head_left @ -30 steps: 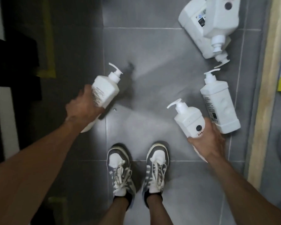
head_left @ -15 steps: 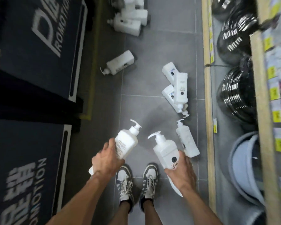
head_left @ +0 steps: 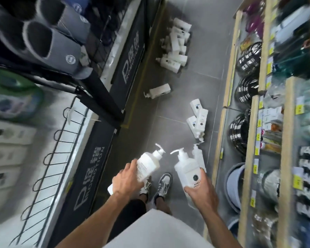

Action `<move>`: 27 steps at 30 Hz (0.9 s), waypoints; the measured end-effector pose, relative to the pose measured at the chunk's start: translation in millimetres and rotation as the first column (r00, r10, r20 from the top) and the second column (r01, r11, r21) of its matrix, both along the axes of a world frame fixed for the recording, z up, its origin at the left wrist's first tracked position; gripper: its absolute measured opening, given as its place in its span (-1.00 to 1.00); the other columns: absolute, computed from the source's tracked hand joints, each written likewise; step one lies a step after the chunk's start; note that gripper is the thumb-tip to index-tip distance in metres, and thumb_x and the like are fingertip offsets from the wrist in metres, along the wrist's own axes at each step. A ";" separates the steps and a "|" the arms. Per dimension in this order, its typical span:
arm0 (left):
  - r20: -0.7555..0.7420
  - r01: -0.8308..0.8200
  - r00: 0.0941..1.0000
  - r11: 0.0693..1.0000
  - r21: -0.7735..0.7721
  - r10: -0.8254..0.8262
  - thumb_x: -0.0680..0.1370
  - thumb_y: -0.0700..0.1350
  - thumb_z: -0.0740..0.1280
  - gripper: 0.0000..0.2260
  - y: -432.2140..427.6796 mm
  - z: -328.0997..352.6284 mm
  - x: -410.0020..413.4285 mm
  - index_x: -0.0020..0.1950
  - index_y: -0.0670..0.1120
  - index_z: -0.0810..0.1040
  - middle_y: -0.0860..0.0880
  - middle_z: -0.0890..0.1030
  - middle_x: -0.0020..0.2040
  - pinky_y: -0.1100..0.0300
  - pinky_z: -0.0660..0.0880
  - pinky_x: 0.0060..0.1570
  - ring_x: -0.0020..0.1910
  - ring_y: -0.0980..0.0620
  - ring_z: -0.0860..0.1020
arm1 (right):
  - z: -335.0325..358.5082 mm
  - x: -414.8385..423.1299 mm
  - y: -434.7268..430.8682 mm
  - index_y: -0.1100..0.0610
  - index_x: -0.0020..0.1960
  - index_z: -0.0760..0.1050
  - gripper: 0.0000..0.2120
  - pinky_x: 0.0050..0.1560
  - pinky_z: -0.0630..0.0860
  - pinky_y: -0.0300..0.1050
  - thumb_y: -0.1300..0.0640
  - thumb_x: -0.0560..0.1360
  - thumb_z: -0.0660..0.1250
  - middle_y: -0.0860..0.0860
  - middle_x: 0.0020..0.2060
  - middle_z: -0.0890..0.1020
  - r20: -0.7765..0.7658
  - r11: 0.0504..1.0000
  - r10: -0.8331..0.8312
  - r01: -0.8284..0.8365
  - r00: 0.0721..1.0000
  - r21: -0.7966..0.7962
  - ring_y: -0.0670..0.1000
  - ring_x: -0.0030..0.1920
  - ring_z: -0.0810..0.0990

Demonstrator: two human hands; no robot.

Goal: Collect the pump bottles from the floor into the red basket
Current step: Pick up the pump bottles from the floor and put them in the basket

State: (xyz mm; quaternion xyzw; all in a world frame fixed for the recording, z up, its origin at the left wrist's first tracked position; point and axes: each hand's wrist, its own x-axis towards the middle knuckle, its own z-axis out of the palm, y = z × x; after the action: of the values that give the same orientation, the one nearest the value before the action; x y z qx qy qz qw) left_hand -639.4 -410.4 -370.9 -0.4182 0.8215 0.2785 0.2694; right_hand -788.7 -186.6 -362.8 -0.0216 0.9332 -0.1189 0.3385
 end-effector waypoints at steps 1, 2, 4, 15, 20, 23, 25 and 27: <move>-0.027 -0.039 0.999 0.999 -0.007 0.039 0.43 0.25 0.45 -0.27 -1.6 12.3 7.3 0.47 0.14 0.16 0.06 0.51 0.25 -0.09 0.53 0.01 0.15 -0.13 0.60 | 13.1 3.7 -4.9 -0.19 0.44 0.23 -0.17 -0.07 0.52 -0.01 -0.11 0.23 0.47 -0.04 0.12 0.56 -0.008 1.000 0.014 -0.014 1.000 -0.018 0.13 0.05 0.56; -0.057 -0.075 0.996 0.997 -0.014 0.074 0.42 0.28 0.44 -0.26 -3.8 24.0 13.4 0.48 0.16 0.16 0.08 0.51 0.24 -0.08 0.54 0.00 0.14 -0.13 0.61 | 24.5 6.8 -10.0 -0.21 0.45 0.22 -0.16 -0.08 0.51 -0.02 -0.11 0.23 0.46 -0.04 0.11 0.54 -0.012 0.999 0.019 -0.020 1.000 -0.034 0.12 0.05 0.55; -0.117 -0.126 0.986 0.991 -0.033 0.121 0.41 0.32 0.44 -0.26 -8.2 44.3 24.0 0.47 0.22 0.16 0.11 0.53 0.20 -0.06 0.54 -0.05 0.08 -0.12 0.64 | 44.0 10.6 -20.4 -0.24 0.49 0.19 -0.12 -0.06 0.51 0.00 -0.12 0.23 0.46 -0.02 0.11 0.52 -0.028 0.997 0.035 -0.037 0.999 -0.065 0.12 0.07 0.54; -0.355 -0.504 0.818 0.861 -0.065 0.452 0.38 0.25 0.41 -0.17 -15.7 148.4 57.3 0.55 0.37 0.04 0.23 0.47 0.17 0.07 0.52 -0.05 0.11 0.04 0.56 | 129.9 -10.3 -79.4 -0.31 0.59 0.00 -0.01 0.07 0.48 -0.02 -0.17 0.31 0.48 -0.10 0.21 0.43 -0.181 0.865 0.422 -0.455 0.888 -0.210 0.05 0.21 0.50; -0.403 -0.718 0.660 0.690 -0.090 0.634 0.34 0.25 0.45 -0.09 6.8 182.1 80.2 0.54 0.45 -0.04 0.30 0.44 0.13 0.09 0.50 -0.01 0.09 0.10 0.56 | 171.1 -32.8 -106.4 -0.36 0.59 -0.04 -0.01 0.04 0.48 -0.03 -0.23 0.32 0.45 -0.13 0.17 0.46 -0.240 0.704 0.635 -0.678 0.735 -0.214 0.02 0.23 0.53; -0.406 -0.851 0.507 0.515 -0.100 0.760 0.30 0.23 0.48 -0.04 32.1 197.5 92.5 0.49 0.54 -0.08 0.36 0.41 0.08 0.09 0.51 -0.04 0.05 0.06 0.58 | 189.3 -44.0 -130.4 -0.47 0.48 -0.26 0.02 -0.04 0.48 -0.10 -0.36 0.22 0.32 -0.18 0.07 0.43 -0.252 0.545 0.786 -0.825 0.564 -0.146 -0.01 0.13 0.57; -0.430 -0.919 0.386 0.381 -0.103 0.816 0.30 0.20 0.50 -0.05 48.6 205.2 98.9 0.49 0.54 -0.03 0.37 0.41 0.08 0.07 0.53 0.01 0.04 0.05 0.58 | 197.1 -47.6 -153.0 -0.52 0.46 -0.34 0.04 -0.08 0.44 -0.13 -0.40 0.22 0.30 -0.20 0.07 0.38 -0.266 0.434 0.849 -0.890 0.456 -0.140 -0.05 0.07 0.56; -0.434 -0.962 0.270 0.256 -0.091 0.859 0.31 0.17 0.52 -0.06 67.0 210.7 105.2 0.50 0.51 0.00 0.33 0.47 0.13 0.06 0.52 0.04 0.09 0.02 0.60 | 203.7 -48.8 -172.9 -0.47 0.52 -0.24 0.02 -0.11 0.40 -0.13 -0.36 0.27 0.36 -0.21 0.04 0.35 -0.249 0.349 0.887 -0.918 0.388 -0.186 -0.06 0.00 0.52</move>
State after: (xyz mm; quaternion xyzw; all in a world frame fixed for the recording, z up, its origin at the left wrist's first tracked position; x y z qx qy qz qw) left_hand -534.2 -343.4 -160.2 -0.8105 0.4827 0.2967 -0.1483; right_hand -837.5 -359.5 -159.1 -0.5881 0.7530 -0.0485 0.2911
